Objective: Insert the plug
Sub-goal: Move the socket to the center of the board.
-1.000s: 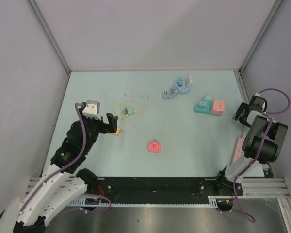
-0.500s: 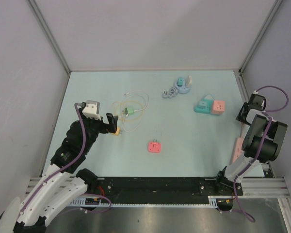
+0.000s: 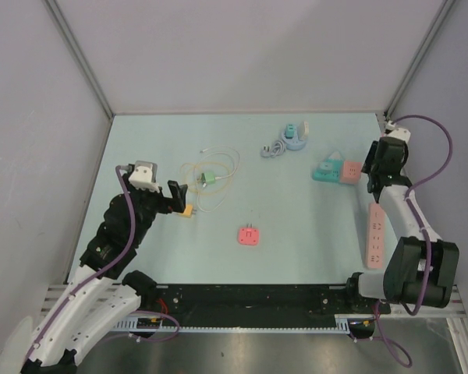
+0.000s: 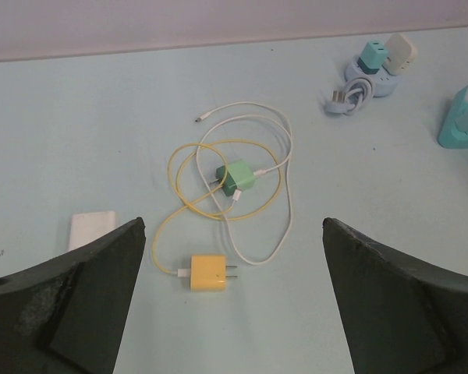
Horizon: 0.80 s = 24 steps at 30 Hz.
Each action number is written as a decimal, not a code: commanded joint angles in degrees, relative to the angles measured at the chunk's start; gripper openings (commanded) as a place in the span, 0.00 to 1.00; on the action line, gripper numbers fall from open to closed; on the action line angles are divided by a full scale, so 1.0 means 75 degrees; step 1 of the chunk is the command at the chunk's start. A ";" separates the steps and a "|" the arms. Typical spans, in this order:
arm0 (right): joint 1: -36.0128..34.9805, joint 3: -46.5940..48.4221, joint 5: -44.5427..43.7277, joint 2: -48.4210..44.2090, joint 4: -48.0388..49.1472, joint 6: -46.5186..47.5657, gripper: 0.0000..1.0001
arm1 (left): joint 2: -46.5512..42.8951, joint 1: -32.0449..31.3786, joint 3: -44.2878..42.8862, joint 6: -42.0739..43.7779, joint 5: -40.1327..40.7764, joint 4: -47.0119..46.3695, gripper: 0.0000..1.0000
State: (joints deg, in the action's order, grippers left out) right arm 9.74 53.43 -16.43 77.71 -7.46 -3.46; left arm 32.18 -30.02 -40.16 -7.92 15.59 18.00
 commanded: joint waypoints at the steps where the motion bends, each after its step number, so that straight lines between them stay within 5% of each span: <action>1: -0.0816 -0.0490 -0.0177 -0.1042 0.0807 -0.0101 0.00 | -0.0072 0.0147 -0.0024 0.0060 -0.0228 -0.0244 1.00; 10: -0.3148 -0.0761 0.2304 -0.1258 0.0913 0.1457 0.00 | 0.0091 0.0299 -0.0047 0.0002 -0.0438 -0.0244 1.00; 24: -0.5739 0.1534 0.2729 0.3438 0.2296 0.2161 0.00 | 0.0373 0.0393 0.0058 0.0037 -0.0380 -0.0361 1.00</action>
State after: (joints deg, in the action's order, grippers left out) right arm -30.92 56.84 2.85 97.45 -0.12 11.27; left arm 34.41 -27.75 -40.12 -7.97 13.08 17.65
